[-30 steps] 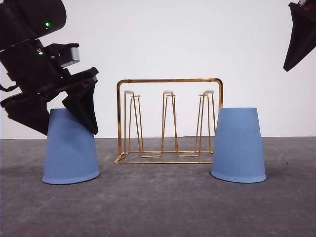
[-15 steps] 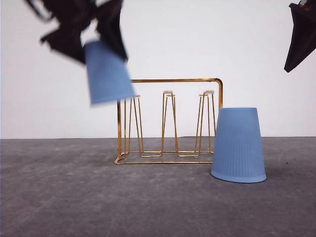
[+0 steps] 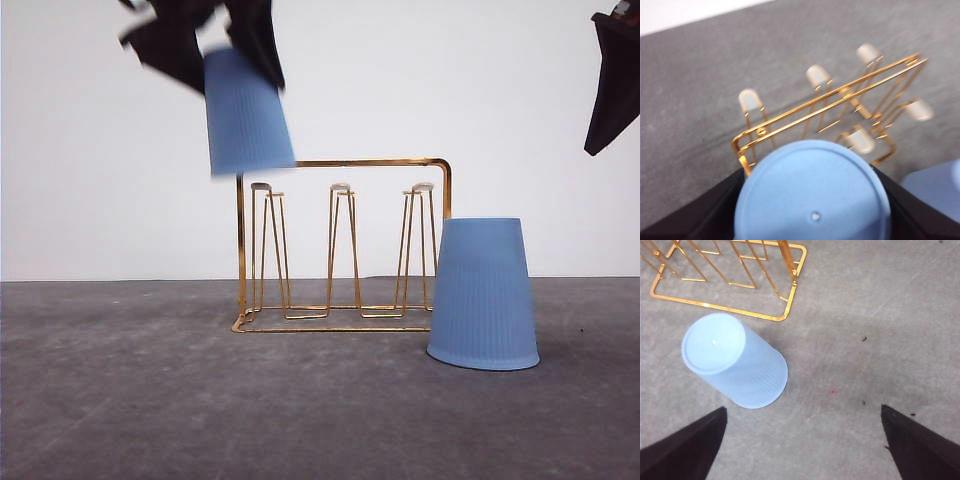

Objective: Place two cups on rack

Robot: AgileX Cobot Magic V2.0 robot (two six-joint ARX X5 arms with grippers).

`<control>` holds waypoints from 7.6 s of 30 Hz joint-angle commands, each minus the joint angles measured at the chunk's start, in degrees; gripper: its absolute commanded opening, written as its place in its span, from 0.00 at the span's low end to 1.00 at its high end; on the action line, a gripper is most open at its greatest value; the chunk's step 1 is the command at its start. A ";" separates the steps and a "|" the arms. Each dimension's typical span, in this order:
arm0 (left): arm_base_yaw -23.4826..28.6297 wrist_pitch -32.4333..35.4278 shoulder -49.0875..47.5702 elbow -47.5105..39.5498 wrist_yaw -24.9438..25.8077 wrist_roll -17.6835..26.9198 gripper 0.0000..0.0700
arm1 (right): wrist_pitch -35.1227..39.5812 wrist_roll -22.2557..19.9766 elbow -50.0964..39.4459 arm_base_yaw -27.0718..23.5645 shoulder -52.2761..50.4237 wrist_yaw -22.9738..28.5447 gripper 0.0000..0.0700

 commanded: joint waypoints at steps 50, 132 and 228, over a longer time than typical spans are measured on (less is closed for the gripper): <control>12.24 -21.69 -12.89 -2.60 0.46 1.41 0.74 | 27.98 1.49 0.70 13.09 29.31 -2.75 0.68; 15.99 -12.91 -12.95 -18.78 0.94 -0.32 0.74 | 1.28 -0.53 1.41 -3.08 -6.29 9.46 0.90; 29.56 20.05 -91.03 -83.84 -2.74 -4.62 0.00 | 15.62 0.56 1.38 -3.08 -6.67 9.56 0.02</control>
